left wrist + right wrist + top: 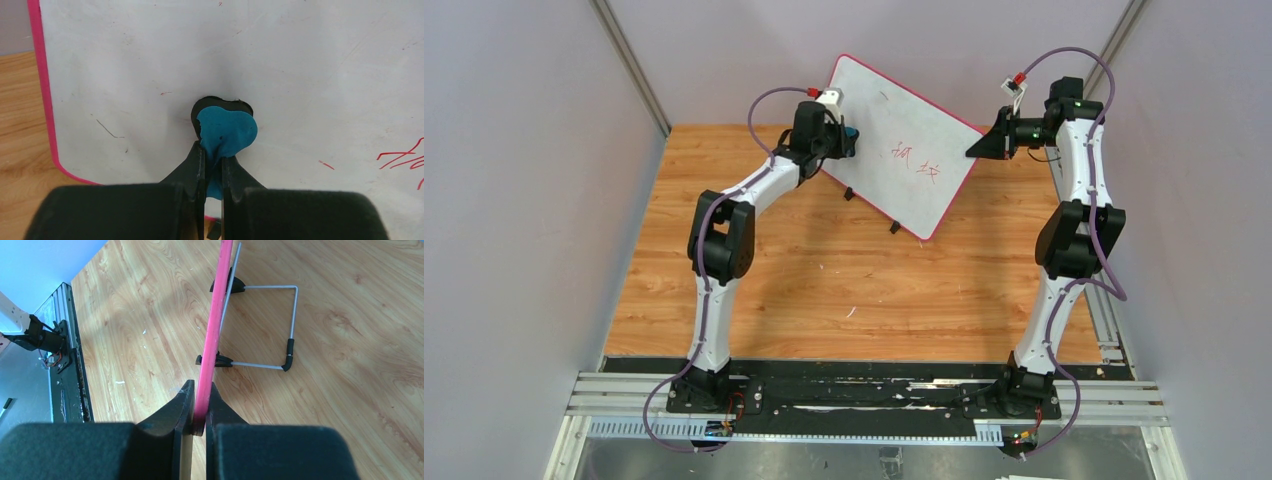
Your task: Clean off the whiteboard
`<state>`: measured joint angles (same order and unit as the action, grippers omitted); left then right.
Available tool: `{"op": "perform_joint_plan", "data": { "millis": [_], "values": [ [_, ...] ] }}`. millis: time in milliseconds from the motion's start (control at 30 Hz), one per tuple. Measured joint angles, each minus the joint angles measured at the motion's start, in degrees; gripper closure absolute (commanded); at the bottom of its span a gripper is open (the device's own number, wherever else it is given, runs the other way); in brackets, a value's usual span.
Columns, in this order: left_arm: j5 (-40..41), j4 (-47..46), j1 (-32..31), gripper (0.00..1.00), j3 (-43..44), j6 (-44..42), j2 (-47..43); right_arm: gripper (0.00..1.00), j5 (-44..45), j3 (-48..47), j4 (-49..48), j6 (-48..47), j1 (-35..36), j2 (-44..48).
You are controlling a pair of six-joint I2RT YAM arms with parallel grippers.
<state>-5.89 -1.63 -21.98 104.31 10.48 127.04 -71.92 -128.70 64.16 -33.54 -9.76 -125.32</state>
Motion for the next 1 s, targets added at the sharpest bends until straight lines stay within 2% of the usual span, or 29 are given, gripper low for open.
{"op": "perform_joint_plan", "data": {
  "millis": [233, 567, 1000],
  "values": [
    [-1.62, -0.13, -1.27, 1.00, 0.15, 1.40, 0.55, 0.99, 0.00, 0.00, 0.02, 0.02, 0.00, 0.00],
    [-1.46, -2.29, -6.56, 1.00, -1.40, 1.84, 0.66, 0.99, 0.46, 0.00, 0.24, 0.50, -0.09, 0.00],
    [-2.95, -5.57, -8.44, 1.00, -6.71, 2.19, -1.49, 0.99, 0.39, 0.00, 0.20, 0.50, -0.09, 0.00]
  ]
}}
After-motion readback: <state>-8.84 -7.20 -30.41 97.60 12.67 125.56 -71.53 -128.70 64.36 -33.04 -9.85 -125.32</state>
